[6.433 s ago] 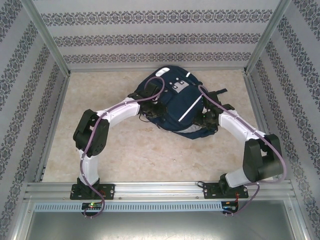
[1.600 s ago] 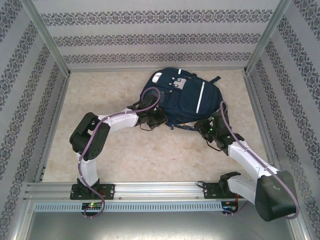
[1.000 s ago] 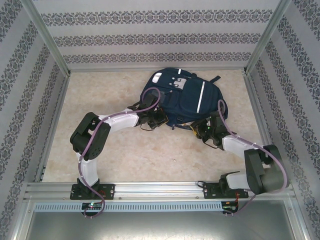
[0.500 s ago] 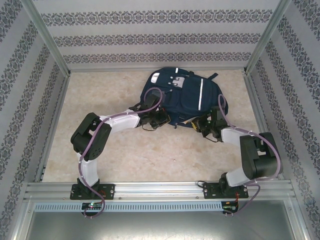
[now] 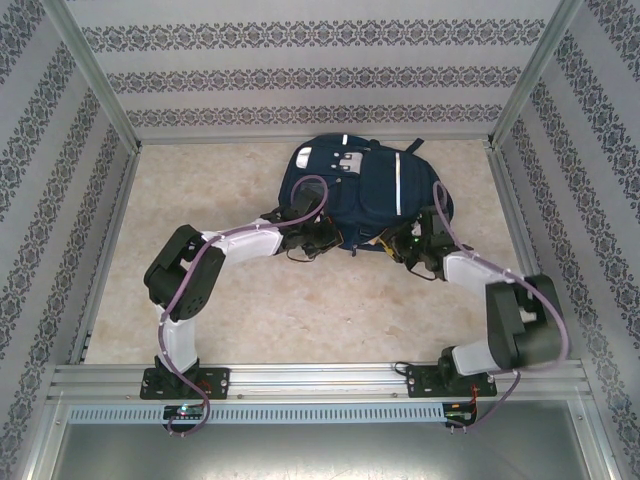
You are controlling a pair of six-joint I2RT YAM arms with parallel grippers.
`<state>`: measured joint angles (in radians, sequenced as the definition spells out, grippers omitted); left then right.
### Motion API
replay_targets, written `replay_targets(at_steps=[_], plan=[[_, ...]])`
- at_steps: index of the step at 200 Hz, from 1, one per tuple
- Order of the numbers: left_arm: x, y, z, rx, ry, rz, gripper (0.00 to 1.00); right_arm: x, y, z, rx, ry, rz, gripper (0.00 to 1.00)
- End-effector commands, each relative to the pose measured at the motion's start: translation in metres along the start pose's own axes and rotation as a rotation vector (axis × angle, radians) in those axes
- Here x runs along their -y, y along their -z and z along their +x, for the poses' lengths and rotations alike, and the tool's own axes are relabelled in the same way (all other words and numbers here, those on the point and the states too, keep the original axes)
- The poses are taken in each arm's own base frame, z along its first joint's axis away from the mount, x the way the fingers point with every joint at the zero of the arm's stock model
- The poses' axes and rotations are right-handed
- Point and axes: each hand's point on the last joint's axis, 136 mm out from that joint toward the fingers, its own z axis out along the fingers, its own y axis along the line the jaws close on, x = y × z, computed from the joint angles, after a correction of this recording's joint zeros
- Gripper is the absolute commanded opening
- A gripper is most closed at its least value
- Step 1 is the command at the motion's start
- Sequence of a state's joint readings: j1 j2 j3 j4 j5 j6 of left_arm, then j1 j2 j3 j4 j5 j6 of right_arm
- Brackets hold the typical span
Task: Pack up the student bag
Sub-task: Rotate the student bag at the top-center of the table, then zip the student bag at the center of the table.
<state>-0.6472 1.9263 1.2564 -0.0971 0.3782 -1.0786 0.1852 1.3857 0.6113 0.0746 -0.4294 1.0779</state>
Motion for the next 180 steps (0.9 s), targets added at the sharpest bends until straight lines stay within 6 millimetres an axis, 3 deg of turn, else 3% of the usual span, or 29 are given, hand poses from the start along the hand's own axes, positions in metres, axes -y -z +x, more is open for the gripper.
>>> replay_targets(at_steps=[1,28,46,109,180], plan=[[0.030,-0.002,0.022,-0.086,-0.042,0.071,0.00,0.013,0.010,0.023,0.027,0.211,0.100,0.28],[0.034,-0.002,0.021,-0.089,-0.036,0.077,0.00,0.003,0.008,0.046,0.044,0.460,0.165,0.32],[0.035,-0.002,0.021,-0.092,-0.027,0.081,0.00,-0.002,-0.002,0.047,0.065,0.559,0.209,0.32],[0.030,0.000,0.023,-0.092,-0.011,0.061,0.00,-0.021,-0.039,0.050,0.073,0.780,0.290,0.34],[0.030,0.000,0.021,-0.089,-0.010,0.055,0.00,-0.016,-0.065,0.044,0.105,0.892,0.413,0.37]])
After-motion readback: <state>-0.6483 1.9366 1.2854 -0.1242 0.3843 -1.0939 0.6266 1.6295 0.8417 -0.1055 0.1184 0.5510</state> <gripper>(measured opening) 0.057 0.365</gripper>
